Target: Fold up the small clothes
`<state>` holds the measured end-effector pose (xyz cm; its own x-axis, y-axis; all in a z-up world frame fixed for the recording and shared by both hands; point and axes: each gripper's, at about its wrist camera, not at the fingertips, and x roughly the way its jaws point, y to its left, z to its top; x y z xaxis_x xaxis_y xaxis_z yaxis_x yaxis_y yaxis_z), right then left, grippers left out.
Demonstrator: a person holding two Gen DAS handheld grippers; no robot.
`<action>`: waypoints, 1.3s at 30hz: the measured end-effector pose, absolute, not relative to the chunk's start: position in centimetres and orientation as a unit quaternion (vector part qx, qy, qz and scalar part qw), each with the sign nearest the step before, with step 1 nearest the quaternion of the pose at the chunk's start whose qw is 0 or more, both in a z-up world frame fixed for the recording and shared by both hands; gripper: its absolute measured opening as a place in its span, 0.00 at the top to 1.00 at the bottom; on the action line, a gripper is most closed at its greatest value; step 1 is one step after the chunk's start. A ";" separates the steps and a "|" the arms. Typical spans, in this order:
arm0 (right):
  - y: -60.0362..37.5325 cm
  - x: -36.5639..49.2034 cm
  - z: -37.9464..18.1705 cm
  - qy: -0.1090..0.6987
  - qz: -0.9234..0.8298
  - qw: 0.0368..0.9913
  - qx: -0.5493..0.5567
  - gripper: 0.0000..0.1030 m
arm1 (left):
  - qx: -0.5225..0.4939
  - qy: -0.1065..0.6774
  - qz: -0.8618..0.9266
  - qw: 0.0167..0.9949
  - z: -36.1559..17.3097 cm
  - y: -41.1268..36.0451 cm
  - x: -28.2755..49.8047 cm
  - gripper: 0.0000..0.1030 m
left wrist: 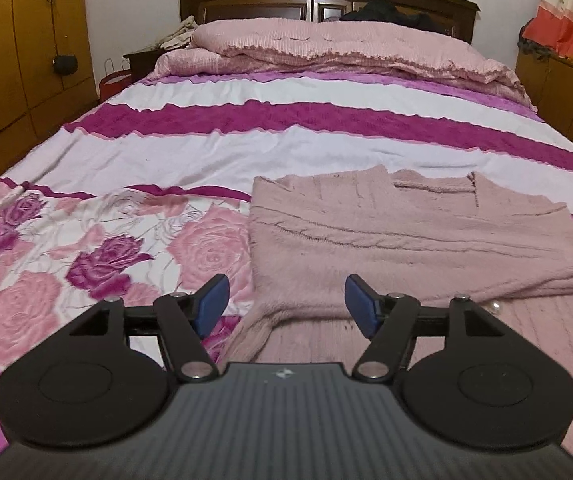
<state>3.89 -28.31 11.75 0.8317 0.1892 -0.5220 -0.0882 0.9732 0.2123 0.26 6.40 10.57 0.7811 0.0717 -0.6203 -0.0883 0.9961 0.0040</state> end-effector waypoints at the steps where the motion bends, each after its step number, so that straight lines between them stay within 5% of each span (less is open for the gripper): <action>1: -28.1 3.2 12.0 0.281 0.077 0.953 0.088 0.43 | -0.012 0.326 0.041 0.944 11.0 6.4 -0.5 0.31; 15: -25.5 -4.3 11.6 0.311 0.128 0.941 0.029 0.43 | 0.012 0.351 -0.002 0.936 11.5 5.6 -8.4 0.24; 39: -20.9 -11.8 5.5 0.405 0.201 0.883 -0.129 0.43 | 0.200 0.434 -0.131 0.869 6.8 2.7 -18.9 0.20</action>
<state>-11.81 -20.90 5.48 0.5914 0.2497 -0.7668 -0.4589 0.8861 -0.0655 -18.92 2.71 6.85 0.5885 -0.0544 -0.8067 0.4009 0.8860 0.2328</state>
